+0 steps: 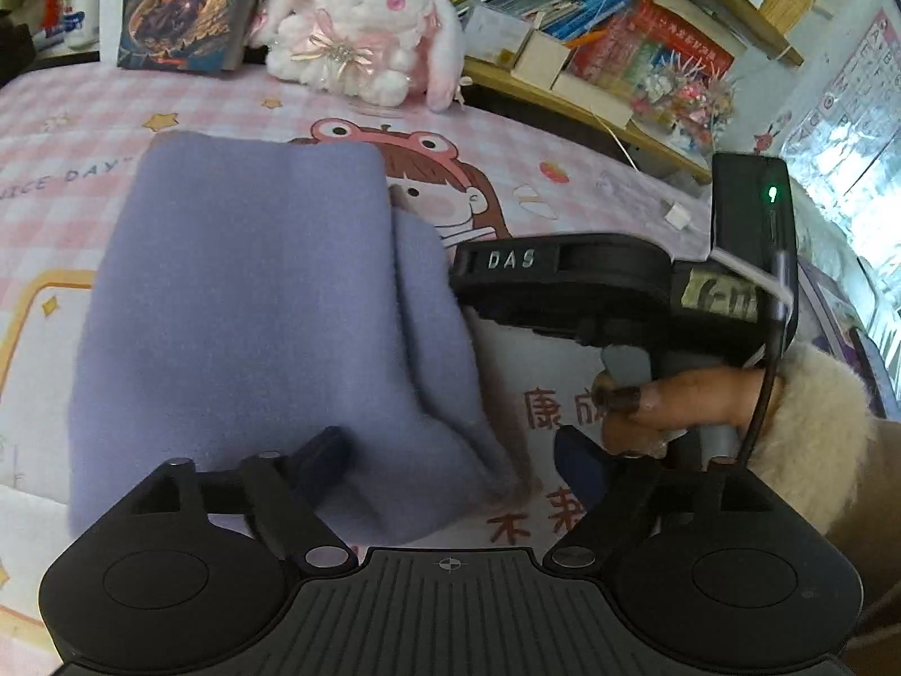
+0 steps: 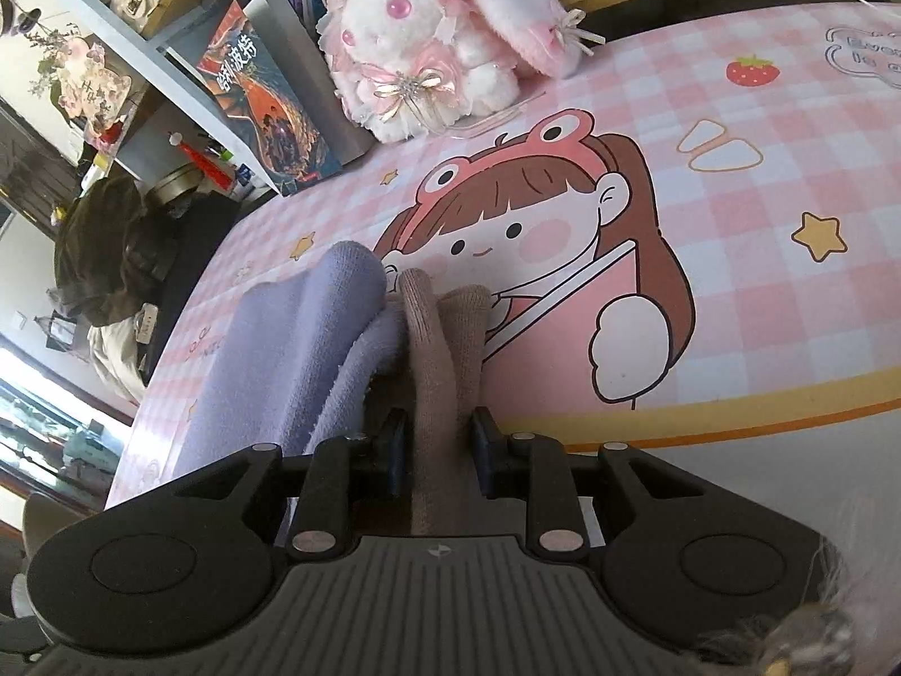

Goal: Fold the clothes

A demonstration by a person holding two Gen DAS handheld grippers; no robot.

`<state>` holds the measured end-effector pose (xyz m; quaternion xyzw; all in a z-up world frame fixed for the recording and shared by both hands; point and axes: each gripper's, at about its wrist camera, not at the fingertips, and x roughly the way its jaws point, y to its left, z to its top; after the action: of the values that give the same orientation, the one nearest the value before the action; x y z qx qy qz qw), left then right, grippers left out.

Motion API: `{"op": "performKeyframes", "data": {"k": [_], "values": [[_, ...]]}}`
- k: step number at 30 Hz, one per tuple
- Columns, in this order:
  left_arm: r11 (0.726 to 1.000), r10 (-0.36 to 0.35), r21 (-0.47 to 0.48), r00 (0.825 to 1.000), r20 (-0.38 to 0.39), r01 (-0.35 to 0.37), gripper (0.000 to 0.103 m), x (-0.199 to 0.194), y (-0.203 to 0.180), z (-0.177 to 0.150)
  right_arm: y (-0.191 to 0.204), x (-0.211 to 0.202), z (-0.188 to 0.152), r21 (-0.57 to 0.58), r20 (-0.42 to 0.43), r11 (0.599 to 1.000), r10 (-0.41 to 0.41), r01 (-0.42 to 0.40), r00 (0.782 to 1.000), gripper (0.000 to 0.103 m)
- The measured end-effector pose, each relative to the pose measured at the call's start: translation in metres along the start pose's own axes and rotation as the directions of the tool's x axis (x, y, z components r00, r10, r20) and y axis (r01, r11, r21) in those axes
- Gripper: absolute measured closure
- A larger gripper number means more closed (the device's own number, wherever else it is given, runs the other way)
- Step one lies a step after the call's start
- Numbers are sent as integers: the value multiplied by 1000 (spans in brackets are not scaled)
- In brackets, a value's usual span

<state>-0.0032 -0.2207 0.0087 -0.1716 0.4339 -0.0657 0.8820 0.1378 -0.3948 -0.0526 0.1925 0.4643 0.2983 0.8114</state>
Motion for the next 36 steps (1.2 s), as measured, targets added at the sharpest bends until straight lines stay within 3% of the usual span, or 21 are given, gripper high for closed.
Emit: {"op": "performKeyframes", "data": {"k": [7, 11, 13, 15, 17, 23, 26, 27, 29, 33, 36], "values": [[995, -58, -67, 983, 174, 70, 19, -38, 7, 4, -16, -31, 16, 109, 90, 993, 35, -45, 995, 75], [981, 43, -193, 959, 279, 12, 20, -65, 37, 6, -9, -27, 15, 118, 2, 985, 127, -126, 992, 62], [974, 131, -214, 958, 254, -76, 27, -66, 48, 5, -5, -23, 14, 138, -26, 976, 174, -169, 984, 57], [977, 165, -170, 964, 208, -131, 55, -58, 51, 0, 3, -18, 15, 131, -37, 974, 192, -186, 981, 49], [979, 179, -126, 970, 167, -159, 71, -44, 50, -7, 13, -11, 18, 106, -41, 977, 189, -184, 981, 49], [980, 201, -24, 971, 131, -200, 72, -29, 41, -21, 42, 9, 29, -25, -51, 993, 111, -113, 992, 53], [980, 201, -23, 971, 131, -200, 72, -30, 43, -25, 54, -11, 28, -96, 27, 972, 219, -216, 975, 55], [980, 201, -23, 971, 132, -200, 72, -30, 43, -26, 54, -22, 28, -110, 76, 953, 293, -284, 953, 58], [979, 202, -21, 970, 133, -201, 72, -30, 43, -27, 53, -35, 28, -118, 150, 937, 344, -329, 927, 58], [979, 203, -20, 970, 135, -202, 72, -29, 43, -27, 45, -34, 29, -97, 135, 978, 198, -186, 971, 58], [979, 204, -18, 969, 141, -203, 72, -28, 43, -29, 41, -35, 18, -103, 82, 974, 209, -200, 975, 63]]}}
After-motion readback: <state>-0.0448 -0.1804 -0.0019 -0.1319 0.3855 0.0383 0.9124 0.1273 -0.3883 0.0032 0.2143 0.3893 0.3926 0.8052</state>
